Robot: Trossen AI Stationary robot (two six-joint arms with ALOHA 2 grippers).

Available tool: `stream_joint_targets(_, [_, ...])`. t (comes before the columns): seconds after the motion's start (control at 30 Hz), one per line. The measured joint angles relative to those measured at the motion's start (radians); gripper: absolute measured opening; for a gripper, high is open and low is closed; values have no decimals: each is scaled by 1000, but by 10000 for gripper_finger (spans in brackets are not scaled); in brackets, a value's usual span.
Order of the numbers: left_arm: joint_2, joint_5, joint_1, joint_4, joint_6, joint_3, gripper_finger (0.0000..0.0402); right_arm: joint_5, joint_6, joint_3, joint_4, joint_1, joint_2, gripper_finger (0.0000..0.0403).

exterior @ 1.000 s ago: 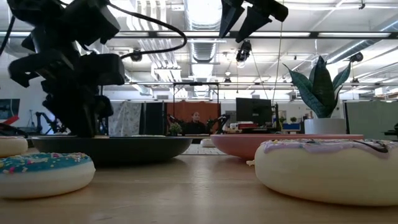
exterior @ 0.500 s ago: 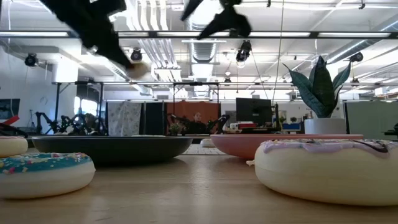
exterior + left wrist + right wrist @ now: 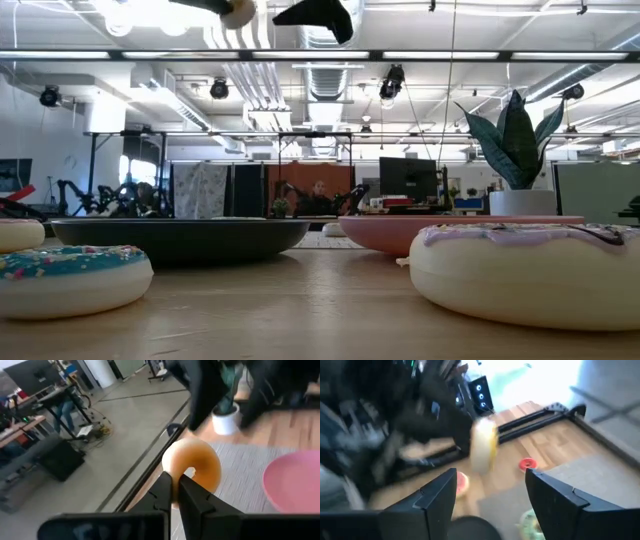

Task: Pick & Place donuts
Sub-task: Put the small yellow doughnut on the black plate

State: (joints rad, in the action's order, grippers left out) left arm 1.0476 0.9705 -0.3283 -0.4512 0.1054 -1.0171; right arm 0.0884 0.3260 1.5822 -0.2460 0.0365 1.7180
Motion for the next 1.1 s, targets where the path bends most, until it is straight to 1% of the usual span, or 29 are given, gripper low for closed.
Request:
stream_joint_targets(0.07, [-4,-5,9,5,2,-14,0,10,-37,-1,-5,-4,1,228])
stream_joint_targets(0.2, [-4,-14,15,14,2,-13,0,19,-38,-1,-1,-3,1,228])
stream_joint_targets(0.27, [1,-41,15,24,2,-10,0,19,-38,-1,-1,-4,1,228])
stream_joint_targets(0.4, [38,-56,20,53,-2,-8,0,17,-38,-1,7,-4,1,228])
stream_joint_targets(0.53, [83,-69,44,142,-51,-8,0,17,-30,-1,4,-2,1,228])
stream_joint_targets(0.73, [109,-71,56,155,-55,-9,0,17,-2,-3,-27,-4,1,222])
stream_joint_targets(0.87, [106,-73,56,165,-54,-9,0,17,11,-7,-52,-3,1,199])
stream_joint_targets(1.1, [116,-126,57,203,-53,-10,0,13,10,-17,-57,-4,1,132])
